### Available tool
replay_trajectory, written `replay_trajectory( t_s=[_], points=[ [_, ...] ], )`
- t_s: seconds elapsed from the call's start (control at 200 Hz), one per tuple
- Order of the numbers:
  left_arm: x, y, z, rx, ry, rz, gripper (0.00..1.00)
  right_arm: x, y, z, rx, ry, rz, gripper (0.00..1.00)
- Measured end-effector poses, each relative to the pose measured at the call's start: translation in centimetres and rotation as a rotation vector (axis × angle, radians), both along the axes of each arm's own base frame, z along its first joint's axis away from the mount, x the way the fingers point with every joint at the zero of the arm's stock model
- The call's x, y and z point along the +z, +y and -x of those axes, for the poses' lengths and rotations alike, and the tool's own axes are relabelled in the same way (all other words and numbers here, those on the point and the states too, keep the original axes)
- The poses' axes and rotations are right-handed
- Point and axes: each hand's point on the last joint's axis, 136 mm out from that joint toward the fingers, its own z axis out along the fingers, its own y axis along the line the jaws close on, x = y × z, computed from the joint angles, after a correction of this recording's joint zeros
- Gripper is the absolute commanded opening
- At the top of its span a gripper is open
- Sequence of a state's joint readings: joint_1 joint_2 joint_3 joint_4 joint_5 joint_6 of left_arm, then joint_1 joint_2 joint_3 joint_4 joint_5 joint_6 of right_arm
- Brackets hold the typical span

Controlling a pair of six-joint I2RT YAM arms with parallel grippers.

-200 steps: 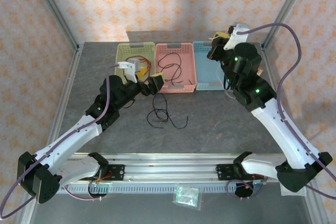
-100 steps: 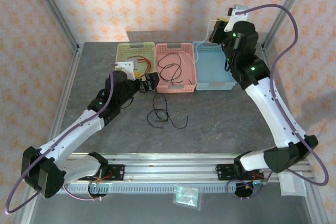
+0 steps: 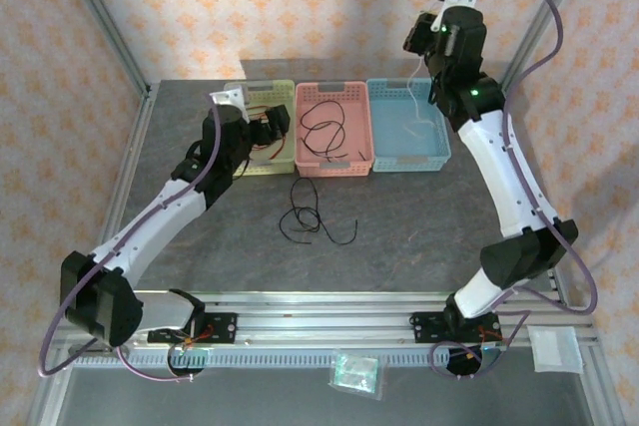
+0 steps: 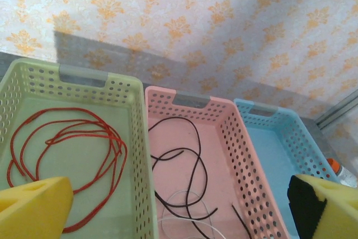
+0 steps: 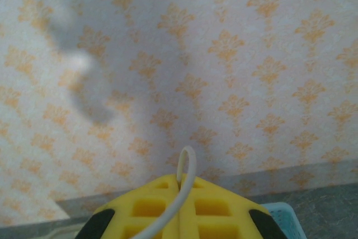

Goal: Untangle the cables

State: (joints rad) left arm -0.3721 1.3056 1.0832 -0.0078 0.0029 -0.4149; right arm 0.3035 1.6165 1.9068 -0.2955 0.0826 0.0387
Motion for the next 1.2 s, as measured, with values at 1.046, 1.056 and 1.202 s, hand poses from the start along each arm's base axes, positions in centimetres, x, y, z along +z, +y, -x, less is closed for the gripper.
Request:
replay_trajectory(
  t_s=[1.046,1.056,1.202],
  points=[
    [-16.3,0.2,3.5,-0.005,0.674,-0.154,0.94,-14.9,-3.8,-7.2,-0.153,0.403,-0.02,0.0],
    [-16.6,0.2,3.7,-0.006,0.68,-0.155,0.94,-15.3,-4.0,-7.2,-0.154,0.412,-0.02,0.0],
    [-18.8,0.9,6.0,0.011,0.747,-0.138,0.93,-20.8,-4.9,-7.8,-0.153,0.526,-0.061,0.12]
  ],
)
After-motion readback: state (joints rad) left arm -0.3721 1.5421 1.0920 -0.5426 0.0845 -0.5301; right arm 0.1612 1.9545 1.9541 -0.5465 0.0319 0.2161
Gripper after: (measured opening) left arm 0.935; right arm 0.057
